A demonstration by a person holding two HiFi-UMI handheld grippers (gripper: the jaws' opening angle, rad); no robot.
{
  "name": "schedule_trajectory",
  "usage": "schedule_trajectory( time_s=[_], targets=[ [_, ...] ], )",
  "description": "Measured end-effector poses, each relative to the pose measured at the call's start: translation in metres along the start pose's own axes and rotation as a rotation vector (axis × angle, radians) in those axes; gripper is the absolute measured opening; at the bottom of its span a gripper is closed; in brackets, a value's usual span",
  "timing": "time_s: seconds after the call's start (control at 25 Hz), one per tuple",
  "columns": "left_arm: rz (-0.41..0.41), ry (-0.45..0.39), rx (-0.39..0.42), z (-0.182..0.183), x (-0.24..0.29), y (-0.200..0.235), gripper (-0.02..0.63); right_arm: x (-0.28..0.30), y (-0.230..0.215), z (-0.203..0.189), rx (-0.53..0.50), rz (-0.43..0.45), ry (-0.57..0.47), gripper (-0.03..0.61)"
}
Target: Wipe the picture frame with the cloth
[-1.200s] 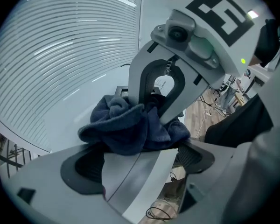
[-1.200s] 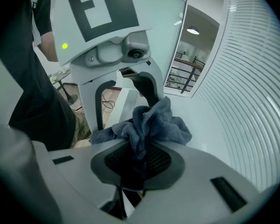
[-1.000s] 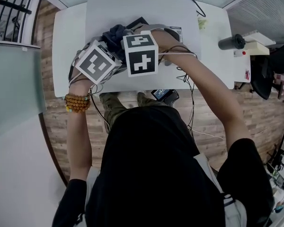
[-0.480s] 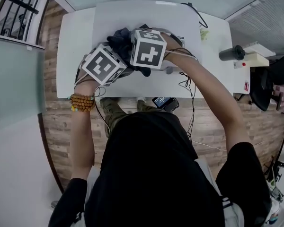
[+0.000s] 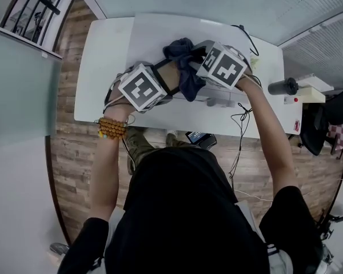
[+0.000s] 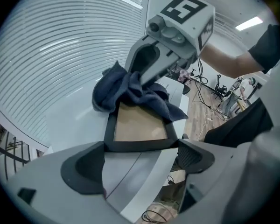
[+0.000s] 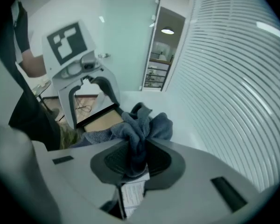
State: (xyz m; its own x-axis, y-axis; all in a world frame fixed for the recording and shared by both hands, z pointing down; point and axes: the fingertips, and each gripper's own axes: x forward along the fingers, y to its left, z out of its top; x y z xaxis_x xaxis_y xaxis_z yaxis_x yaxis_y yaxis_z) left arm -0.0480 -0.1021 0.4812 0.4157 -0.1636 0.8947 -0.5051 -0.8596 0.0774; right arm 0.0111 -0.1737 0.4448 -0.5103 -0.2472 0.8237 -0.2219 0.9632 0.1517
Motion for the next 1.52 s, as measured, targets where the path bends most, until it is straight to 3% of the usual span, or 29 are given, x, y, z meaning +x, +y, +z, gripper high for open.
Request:
schedule_trajectory(
  time_s=[0.12, 0.32, 0.4, 0.52, 0.56, 0.72, 0.84, 1.0, 1.24, 1.52],
  targets=[
    [-0.003, 0.005, 0.016, -0.001, -0.001, 0.001, 0.485, -0.015, -0.039, -0.002, 0.098, -0.101, -0.064, 0.060],
    [-0.014, -0.010, 0.018, 0.002, -0.001, -0.002, 0.485, 0.015, -0.056, -0.012, 0.139, -0.156, -0.019, 0.055],
    [-0.011, -0.018, 0.025, 0.005, -0.002, -0.002, 0.485, 0.012, -0.056, -0.011, 0.097, -0.186, 0.035, 0.054],
    [-0.002, 0.006, 0.029, 0.006, -0.005, -0.001, 0.486, 0.014, -0.050, -0.002, -0.080, -0.253, 0.121, 0.051],
    [-0.004, 0.012, 0.027, 0.006, -0.004, -0.002, 0.486, 0.018, -0.043, 0.006, -0.104, -0.244, 0.109, 0.051],
    [-0.015, 0.000, 0.016, 0.006, -0.003, -0.001, 0.488, 0.042, 0.011, 0.060, -0.024, -0.095, -0.080, 0.048],
    [-0.024, -0.018, 0.012, 0.004, -0.002, 0.000, 0.488, 0.052, 0.032, 0.080, -0.023, -0.053, -0.114, 0.038],
    [-0.017, -0.008, 0.015, 0.002, 0.000, 0.000, 0.488, 0.050, 0.028, 0.075, -0.027, -0.013, -0.140, 0.044],
    [-0.006, 0.002, 0.000, 0.002, -0.003, 0.000, 0.488, 0.033, -0.036, 0.023, 0.110, -0.103, -0.106, 0.048],
    [-0.014, 0.024, 0.002, 0.000, 0.000, 0.000, 0.491, 0.017, -0.035, 0.007, 0.158, -0.211, -0.153, 0.048]
  ],
)
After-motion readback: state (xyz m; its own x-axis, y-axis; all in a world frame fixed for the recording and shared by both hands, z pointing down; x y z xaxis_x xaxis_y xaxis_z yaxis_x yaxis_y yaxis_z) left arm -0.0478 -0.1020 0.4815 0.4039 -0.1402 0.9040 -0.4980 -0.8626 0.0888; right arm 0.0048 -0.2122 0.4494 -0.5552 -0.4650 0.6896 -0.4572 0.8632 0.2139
